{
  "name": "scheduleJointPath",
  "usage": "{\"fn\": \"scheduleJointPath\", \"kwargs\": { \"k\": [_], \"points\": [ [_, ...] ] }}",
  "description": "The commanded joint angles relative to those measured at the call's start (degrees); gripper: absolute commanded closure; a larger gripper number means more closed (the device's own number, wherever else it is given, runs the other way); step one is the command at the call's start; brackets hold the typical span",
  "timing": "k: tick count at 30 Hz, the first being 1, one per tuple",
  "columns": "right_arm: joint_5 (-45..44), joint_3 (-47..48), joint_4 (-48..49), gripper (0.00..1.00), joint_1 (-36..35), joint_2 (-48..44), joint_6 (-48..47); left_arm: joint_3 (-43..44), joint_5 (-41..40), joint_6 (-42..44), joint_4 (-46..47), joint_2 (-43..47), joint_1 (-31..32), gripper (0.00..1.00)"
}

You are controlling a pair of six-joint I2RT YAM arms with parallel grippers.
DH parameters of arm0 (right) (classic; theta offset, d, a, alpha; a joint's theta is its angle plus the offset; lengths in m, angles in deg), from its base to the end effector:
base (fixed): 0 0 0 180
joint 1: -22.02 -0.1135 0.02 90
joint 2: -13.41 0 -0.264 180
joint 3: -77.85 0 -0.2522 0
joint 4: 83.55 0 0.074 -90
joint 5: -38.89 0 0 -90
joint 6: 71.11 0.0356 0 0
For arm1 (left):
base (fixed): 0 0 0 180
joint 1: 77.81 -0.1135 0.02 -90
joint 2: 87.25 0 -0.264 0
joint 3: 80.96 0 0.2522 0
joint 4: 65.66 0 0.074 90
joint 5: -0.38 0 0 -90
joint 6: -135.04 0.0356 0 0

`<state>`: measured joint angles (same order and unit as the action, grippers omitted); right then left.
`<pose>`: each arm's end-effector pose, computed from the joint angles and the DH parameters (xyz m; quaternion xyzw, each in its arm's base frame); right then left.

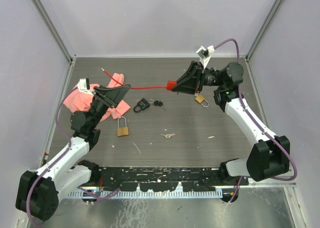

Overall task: Lock with the key
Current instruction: Adjust the lock, then lock the lock.

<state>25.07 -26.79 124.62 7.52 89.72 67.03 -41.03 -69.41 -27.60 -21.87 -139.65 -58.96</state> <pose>0.2654 0.1043 0.4036 -0.3855 0.5448 0.6237 0.4069 0.1824 -0.0753 0.3240 -0.0818 0.4994 -0.6747 0.5373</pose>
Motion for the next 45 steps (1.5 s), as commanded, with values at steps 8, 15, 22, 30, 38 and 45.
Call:
{"fn": "scheduleJointPath", "kwargs": {
  "k": [8,15,22,30,38,45],
  "points": [
    [-1.0,1.9,2.0,0.99,-0.3,-0.7,-1.6,1.9,-6.7,4.6,10.7,-2.7,1.5,0.74],
    [-0.3,3.2,-12.8,0.99,-0.3,-1.7,-13.7,2.6,-7.2,11.0,2.0,0.5,1.5,0.65],
    [-0.1,3.6,-13.5,0.99,-0.1,-1.8,-14.0,2.3,-7.4,12.9,1.5,1.5,1.4,0.73],
    [-0.4,11.6,-42.7,0.99,0.0,-0.7,-38.7,10.3,6.8,27.6,-13.5,2.5,1.5,1.0],
    [-11.5,29.6,-84.1,0.99,-4.7,6.8,-74.9,27.0,25.7,55.3,-59.8,-2.5,3.1,1.0],
    [-14.7,31.6,-87.9,0.99,-8.9,11.1,-80.1,30.6,26.3,71.7,-80.8,-6.8,9.2,1.0]
  ]
}}
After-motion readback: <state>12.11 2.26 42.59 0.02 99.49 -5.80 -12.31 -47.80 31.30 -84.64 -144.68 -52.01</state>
